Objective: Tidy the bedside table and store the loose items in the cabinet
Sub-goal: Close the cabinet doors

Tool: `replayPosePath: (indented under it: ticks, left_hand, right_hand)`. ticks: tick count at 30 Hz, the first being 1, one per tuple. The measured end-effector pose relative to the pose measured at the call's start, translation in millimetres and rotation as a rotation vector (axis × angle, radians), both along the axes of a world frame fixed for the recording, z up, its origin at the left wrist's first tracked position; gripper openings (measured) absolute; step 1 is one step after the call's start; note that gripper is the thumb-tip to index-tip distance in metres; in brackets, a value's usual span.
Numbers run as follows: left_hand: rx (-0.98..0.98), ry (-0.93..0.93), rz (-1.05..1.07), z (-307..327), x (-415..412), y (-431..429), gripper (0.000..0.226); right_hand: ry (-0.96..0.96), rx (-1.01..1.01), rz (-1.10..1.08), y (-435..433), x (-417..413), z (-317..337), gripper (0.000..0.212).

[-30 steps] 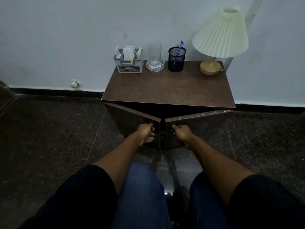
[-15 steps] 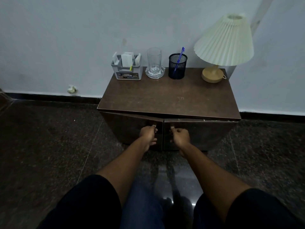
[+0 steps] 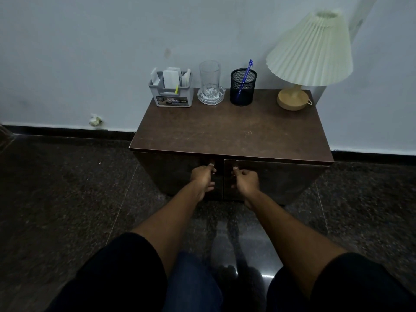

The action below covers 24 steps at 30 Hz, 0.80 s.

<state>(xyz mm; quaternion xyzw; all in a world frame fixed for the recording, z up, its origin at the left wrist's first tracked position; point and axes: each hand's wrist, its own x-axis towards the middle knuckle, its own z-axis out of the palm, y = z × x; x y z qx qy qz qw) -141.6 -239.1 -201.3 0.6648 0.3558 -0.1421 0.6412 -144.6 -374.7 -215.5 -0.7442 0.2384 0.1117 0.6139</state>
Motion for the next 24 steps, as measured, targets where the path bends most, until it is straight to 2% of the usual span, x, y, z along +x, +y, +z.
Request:
replayPosePath:
  ticks: [5,12,24]
  left_hand:
    - [0.013,-0.009,0.03,1.2,1.1,1.2,0.025]
    - [0.17,-0.072,0.005,0.2,-4.3,2.8,0.031]
    - [0.191,-0.106,-0.015,1.4,-4.2,0.4,0.031]
  right_hand:
    - [-0.007,-0.004,0.004,-0.2,1.3,-0.7,0.029]
    - [-0.01,-0.11,0.004,-1.9,3.3,0.1,0.034]
    - [-0.007,-0.11,0.02,-2.6,4.1,3.2,0.034]
